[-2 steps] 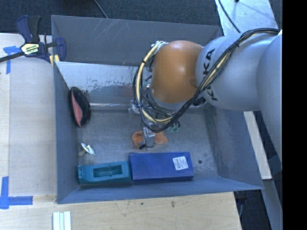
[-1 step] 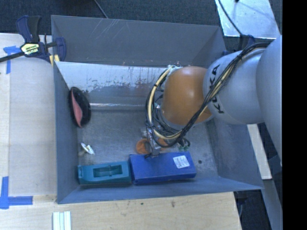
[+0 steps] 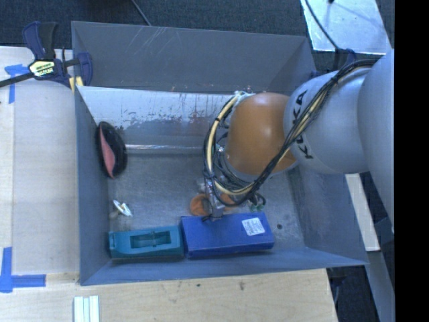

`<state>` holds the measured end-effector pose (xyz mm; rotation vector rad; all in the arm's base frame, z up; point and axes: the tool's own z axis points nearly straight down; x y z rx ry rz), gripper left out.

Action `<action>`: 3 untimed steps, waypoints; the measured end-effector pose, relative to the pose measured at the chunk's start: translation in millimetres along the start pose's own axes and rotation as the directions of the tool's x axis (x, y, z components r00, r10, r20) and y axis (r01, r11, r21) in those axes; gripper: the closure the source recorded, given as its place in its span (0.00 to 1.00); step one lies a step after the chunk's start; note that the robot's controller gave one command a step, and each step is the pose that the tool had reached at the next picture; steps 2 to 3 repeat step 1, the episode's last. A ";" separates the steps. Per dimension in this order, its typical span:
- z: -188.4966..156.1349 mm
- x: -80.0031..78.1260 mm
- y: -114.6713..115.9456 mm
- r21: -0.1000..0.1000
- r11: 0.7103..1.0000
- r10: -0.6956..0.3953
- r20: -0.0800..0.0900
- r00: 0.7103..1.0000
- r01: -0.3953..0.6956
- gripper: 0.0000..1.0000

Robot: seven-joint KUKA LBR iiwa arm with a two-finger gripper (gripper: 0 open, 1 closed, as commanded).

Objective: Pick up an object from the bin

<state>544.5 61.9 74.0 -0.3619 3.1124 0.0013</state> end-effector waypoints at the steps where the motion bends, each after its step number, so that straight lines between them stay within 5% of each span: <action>1: -197.4 6.8 -7.9 0.001 1.000 0.000 -0.001 1.000 0.000 1.00; 3: -197.4 6.8 -7.9 0.001 1.000 0.000 -0.001 1.000 0.000 1.00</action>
Offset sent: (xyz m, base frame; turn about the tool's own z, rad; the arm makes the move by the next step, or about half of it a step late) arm 0.0000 0.0000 0.0000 0.0000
